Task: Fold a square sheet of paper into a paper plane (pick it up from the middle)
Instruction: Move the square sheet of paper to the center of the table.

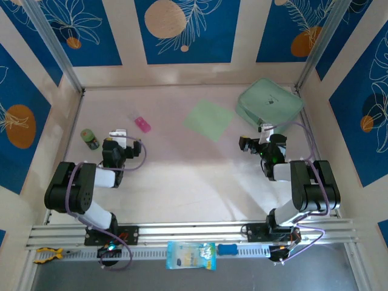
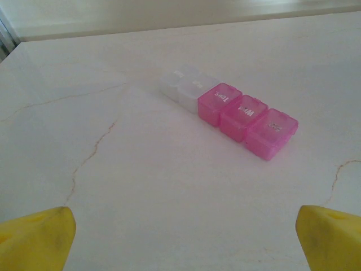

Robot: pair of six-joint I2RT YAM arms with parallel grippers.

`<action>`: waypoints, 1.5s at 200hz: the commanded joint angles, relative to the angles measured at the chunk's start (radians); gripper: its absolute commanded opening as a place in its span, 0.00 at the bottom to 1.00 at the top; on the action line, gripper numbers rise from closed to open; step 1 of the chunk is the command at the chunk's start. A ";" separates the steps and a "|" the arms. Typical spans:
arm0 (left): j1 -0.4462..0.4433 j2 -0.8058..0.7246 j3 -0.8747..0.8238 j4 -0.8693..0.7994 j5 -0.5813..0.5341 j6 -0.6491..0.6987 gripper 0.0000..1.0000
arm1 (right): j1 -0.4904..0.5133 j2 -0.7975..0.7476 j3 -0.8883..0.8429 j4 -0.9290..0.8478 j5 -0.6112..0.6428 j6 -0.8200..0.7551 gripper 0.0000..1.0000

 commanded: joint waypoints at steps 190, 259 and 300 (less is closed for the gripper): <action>0.007 0.000 0.015 0.010 0.023 0.019 1.00 | -0.008 0.000 0.029 -0.006 -0.017 0.003 0.99; 0.007 0.000 0.009 0.024 0.017 0.015 1.00 | -0.005 -0.005 0.022 0.004 -0.014 -0.001 0.99; 0.007 -0.093 -0.068 0.083 -0.022 0.002 1.00 | 0.020 -0.047 0.014 -0.015 -0.019 -0.038 0.99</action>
